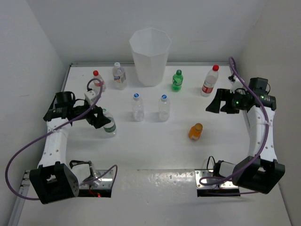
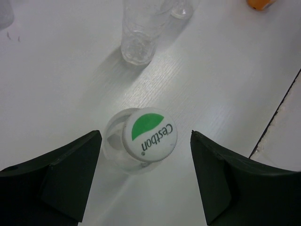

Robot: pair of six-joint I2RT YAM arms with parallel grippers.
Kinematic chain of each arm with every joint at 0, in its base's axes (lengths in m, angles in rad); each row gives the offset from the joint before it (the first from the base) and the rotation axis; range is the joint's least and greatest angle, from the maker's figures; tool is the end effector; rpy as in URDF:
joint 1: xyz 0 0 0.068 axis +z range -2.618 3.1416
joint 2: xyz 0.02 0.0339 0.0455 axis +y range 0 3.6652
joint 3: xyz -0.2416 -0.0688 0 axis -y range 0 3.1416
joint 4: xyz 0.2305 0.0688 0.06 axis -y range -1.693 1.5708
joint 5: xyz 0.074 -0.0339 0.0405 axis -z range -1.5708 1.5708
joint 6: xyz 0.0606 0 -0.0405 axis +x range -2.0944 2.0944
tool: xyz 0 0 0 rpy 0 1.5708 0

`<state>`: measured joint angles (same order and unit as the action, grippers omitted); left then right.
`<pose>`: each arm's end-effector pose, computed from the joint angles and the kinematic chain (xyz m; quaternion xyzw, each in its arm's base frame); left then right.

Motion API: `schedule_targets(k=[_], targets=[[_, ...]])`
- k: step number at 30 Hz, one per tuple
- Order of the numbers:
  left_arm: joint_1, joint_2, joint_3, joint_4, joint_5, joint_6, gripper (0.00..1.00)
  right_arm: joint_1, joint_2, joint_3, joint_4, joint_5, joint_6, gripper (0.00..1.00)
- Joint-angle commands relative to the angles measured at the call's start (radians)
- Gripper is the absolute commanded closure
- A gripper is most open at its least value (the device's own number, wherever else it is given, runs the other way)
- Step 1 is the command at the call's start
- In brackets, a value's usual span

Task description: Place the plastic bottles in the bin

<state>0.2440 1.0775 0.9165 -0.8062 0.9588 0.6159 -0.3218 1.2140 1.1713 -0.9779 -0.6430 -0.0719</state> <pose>0.2104 0.0013 0.2590 0.2914 0.8072 -0.2904 0.4233 0.2321 -0.0391 0.2856 0.0286 0.9167 0.2478 0.3122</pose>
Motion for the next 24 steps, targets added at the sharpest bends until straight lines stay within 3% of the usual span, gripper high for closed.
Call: schedule_targets(k=[1, 15, 17, 18, 21, 24], targets=[[-0.026, 0.007, -0.005, 0.088, 0.032, -0.042, 0.18, 0.016, 0.015, 0.05, 0.002, -0.035, -0.02, 0.06], [-0.055, 0.025, -0.016, 0.119, 0.032, -0.096, 0.57, 0.061, 0.024, 0.042, 0.018, -0.027, -0.012, 0.08], [-0.055, 0.025, 0.004, 0.119, 0.043, -0.107, 0.74, 0.061, 0.024, 0.033, 0.021, -0.027, -0.012, 0.1], [-0.055, 0.025, 0.037, 0.119, 0.043, -0.123, 0.85, 0.061, 0.024, 0.03, 0.021, -0.029, -0.014, 0.1], [-0.055, 0.025, 0.122, 0.153, 0.043, -0.198, 0.95, 0.064, 0.021, 0.022, 0.025, -0.027, -0.014, 0.1], [-0.064, 0.053, 0.298, 0.208, 0.02, -0.365, 0.97, 0.07, 0.016, 0.007, 0.031, -0.037, -0.008, 0.11]])
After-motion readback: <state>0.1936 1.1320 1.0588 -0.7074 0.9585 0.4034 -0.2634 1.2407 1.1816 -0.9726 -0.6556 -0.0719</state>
